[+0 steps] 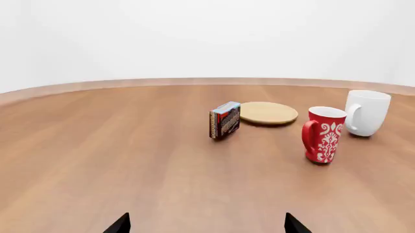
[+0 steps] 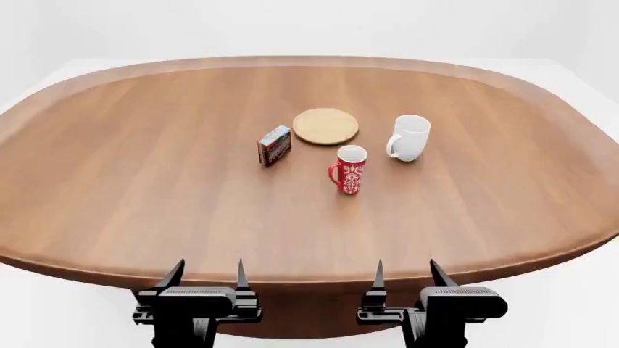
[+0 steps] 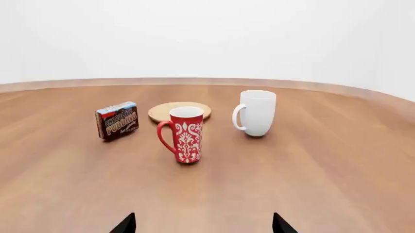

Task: Put the chocolate pudding to the left of the plate.

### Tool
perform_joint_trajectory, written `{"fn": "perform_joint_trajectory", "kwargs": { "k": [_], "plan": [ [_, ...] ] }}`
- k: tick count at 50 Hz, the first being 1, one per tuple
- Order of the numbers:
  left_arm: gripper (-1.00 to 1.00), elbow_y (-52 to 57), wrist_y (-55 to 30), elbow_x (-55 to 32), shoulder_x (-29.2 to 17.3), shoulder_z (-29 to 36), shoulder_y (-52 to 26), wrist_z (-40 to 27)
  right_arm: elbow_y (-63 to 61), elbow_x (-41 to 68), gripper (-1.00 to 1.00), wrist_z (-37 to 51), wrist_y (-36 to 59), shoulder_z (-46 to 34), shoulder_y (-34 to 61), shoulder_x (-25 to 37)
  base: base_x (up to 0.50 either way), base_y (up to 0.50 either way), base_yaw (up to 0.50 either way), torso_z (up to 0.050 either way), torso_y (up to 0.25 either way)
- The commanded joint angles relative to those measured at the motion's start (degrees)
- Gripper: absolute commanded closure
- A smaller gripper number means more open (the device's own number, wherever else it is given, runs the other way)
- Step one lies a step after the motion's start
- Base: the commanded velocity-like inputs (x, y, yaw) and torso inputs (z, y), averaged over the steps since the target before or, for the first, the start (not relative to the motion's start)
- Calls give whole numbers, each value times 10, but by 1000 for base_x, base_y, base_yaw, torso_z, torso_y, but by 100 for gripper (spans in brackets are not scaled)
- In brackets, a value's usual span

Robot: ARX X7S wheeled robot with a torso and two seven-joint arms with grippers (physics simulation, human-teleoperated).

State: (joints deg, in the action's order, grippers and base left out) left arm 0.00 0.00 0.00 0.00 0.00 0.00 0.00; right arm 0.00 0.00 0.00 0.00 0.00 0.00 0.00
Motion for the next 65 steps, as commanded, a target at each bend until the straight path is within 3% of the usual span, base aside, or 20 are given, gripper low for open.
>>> {"fn": "perform_joint_trajectory", "kwargs": {
  "k": [1,15,55,65],
  "plan": [
    [-100,0,0,-9,-9,10,0,-10,0,10,-100,11,2,-11,0,9,0,0,0,0,0],
    [-100,-3,4,-31,-30,35,-2,-35,8,41,-100,38,18,-31,11,29,0,19,0,0,0],
    [-100,-3,9,-58,-59,70,-3,-67,3,69,-100,71,21,-64,12,57,70,500,0,0,0],
    [-100,-3,10,-64,-64,76,-4,-73,9,76,-100,78,26,-70,17,62,4,45,0,0,0]
  ]
}}
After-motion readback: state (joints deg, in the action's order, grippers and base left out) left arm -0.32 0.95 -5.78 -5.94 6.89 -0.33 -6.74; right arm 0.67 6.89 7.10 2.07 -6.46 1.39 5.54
